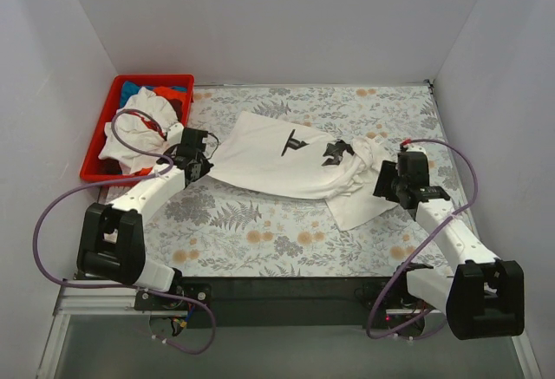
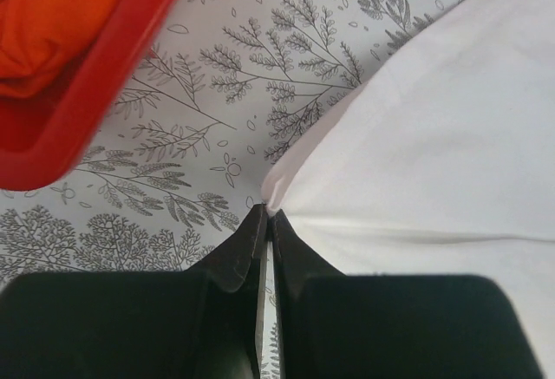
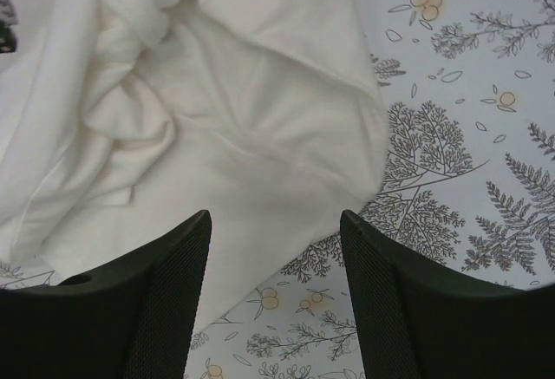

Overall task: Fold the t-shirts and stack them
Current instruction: Flatten the tshirt out

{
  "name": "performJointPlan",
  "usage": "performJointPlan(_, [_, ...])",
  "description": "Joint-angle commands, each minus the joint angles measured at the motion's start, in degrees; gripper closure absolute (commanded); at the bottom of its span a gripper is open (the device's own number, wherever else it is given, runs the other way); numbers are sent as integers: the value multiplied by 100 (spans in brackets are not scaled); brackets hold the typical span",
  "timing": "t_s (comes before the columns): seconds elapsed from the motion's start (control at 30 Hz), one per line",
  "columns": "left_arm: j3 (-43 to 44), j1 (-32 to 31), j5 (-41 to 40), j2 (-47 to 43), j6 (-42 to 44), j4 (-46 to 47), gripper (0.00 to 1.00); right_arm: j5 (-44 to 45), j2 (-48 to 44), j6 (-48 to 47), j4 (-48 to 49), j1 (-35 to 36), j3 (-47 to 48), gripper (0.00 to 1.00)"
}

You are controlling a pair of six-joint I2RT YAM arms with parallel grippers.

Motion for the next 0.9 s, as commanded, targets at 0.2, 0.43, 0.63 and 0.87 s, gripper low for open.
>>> performJointPlan(0.2, [-213,74,-233,-350,255,221,100,-200,532,351,80,-423,-154,33])
performJointPlan(0.43, [-213,74,-285,-429,264,266,100,-244,1130,236,405,-432,-128,31])
performJointPlan(0.63, [-222,92,-426,-473,299,248,100,-95,1727,228,511,-537,30,44])
performJointPlan(0.87, [-230,232,-584,-543,308,213,100,739,2062,-1,11,-1362,1713,99])
